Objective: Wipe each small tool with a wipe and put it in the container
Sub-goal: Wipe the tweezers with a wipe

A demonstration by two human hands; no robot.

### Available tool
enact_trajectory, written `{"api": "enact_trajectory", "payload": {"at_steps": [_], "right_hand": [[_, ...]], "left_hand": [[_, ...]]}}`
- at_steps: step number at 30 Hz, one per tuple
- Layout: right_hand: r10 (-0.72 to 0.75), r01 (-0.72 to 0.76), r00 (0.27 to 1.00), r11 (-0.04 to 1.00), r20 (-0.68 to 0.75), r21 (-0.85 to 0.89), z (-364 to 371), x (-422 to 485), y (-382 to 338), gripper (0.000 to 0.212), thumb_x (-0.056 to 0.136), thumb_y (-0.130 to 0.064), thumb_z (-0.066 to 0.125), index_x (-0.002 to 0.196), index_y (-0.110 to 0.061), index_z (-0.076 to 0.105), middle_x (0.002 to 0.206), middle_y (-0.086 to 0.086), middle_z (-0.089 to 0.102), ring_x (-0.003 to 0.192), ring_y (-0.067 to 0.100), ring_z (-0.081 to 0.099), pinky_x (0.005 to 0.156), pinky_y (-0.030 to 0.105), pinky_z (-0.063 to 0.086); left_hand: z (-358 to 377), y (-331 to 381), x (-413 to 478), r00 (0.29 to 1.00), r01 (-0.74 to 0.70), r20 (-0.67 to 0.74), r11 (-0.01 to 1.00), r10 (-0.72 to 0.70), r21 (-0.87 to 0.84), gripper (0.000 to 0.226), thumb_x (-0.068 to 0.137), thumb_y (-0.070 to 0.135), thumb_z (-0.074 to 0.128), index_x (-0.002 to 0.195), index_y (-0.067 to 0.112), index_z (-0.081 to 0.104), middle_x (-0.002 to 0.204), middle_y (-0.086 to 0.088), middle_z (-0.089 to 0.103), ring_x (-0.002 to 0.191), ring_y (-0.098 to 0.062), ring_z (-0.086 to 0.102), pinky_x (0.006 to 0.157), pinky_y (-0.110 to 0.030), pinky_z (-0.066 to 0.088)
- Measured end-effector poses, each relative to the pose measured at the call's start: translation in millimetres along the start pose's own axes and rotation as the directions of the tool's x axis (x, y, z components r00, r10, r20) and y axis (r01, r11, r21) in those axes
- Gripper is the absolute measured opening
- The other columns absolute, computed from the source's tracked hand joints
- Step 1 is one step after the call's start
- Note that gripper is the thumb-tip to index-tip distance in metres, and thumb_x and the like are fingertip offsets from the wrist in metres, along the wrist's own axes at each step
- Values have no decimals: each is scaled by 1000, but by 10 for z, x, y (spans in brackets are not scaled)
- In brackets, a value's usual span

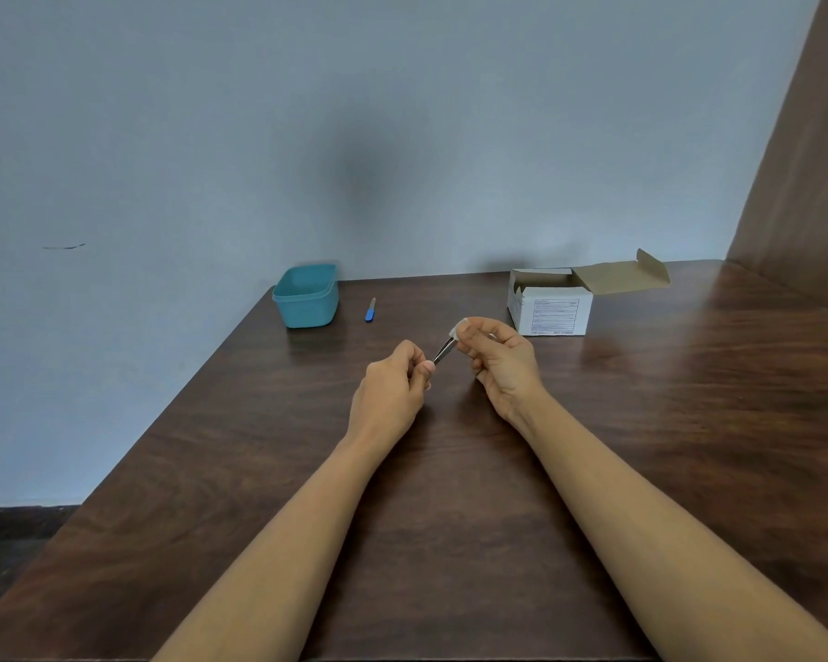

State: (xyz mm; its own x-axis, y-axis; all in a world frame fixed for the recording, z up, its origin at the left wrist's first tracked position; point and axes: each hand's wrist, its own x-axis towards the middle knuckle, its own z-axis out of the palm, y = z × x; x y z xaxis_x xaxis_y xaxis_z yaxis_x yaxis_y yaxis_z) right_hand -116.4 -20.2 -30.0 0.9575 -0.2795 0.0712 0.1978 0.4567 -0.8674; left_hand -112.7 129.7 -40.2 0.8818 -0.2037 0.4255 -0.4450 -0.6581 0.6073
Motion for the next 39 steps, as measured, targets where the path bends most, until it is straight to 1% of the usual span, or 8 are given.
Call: {"api": "enact_trajectory", "payload": {"at_steps": [4, 8, 16, 20, 23, 29, 33, 39], "right_hand": [[-19, 20, 998, 1000, -56, 9, 8, -4, 10, 11, 79, -8, 74, 83, -17, 68, 72, -7, 71, 62, 3, 52, 56, 17, 33], [2, 7, 994, 997, -110, 75, -3, 11, -1, 16, 78, -7, 73, 88, -17, 67, 77, -3, 72, 56, 0, 50, 53, 15, 32], [25, -19, 996, 997, -84, 73, -13, 37, -6, 14, 84, -3, 66, 89, -17, 65, 81, 0, 74, 54, 2, 45, 50, 15, 29], [38, -29, 992, 996, -118, 80, -15, 48, -13, 19, 80, -2, 70, 91, -16, 66, 80, 2, 70, 53, 3, 44, 50, 15, 31], [60, -47, 987, 995, -150, 89, -16, 48, -21, 23, 76, -2, 75, 91, -16, 66, 76, 3, 60, 53, 5, 41, 50, 16, 32], [59, -47, 988, 995, -145, 85, -30, 63, -18, 25, 74, -7, 78, 78, -19, 57, 62, -4, 60, 52, 6, 37, 49, 18, 31], [53, -47, 991, 997, -122, 56, -42, 93, -4, 26, 79, -8, 74, 71, -21, 52, 72, 1, 56, 51, 7, 35, 50, 20, 26], [32, -27, 996, 998, -80, 55, -49, 86, -10, 28, 83, 0, 66, 74, -21, 49, 85, 10, 71, 51, 6, 35, 51, 20, 25]], "left_hand": [[22, 18, -4, 1000, -13, 21, 1000, 13, 0, 15, 98, 32, 50, 91, 20, 55, 74, 10, 65, 71, -7, 62, 70, -38, 55], [21, 34, -9, 999, -25, 32, 1000, 25, 11, 15, 98, 33, 50, 91, 21, 55, 73, 10, 64, 70, -6, 62, 71, -37, 55], [15, 36, -6, 999, -6, 47, 1000, 5, 24, 14, 98, 33, 51, 91, 22, 55, 73, 10, 64, 70, -5, 62, 70, -36, 56], [5, 40, -4, 999, 0, 54, 1000, -1, 25, 13, 98, 33, 51, 92, 22, 55, 74, 10, 64, 70, -6, 62, 71, -36, 57], [4, 50, -10, 998, -6, 60, 1000, 4, 26, 14, 98, 33, 51, 92, 21, 55, 75, 8, 66, 71, -9, 63, 71, -38, 56], [22, 48, -4, 998, -8, 63, 1000, 6, 21, 14, 98, 34, 50, 91, 22, 54, 73, 10, 66, 71, -8, 63, 71, -40, 56], [25, 48, -2, 998, -16, 67, 999, 14, 37, 14, 98, 34, 51, 92, 22, 55, 73, 9, 65, 68, -8, 62, 69, -39, 56], [14, 45, -3, 998, -14, 64, 999, 11, 42, 15, 97, 34, 51, 92, 21, 56, 74, 7, 66, 68, -9, 62, 69, -40, 56]]}}
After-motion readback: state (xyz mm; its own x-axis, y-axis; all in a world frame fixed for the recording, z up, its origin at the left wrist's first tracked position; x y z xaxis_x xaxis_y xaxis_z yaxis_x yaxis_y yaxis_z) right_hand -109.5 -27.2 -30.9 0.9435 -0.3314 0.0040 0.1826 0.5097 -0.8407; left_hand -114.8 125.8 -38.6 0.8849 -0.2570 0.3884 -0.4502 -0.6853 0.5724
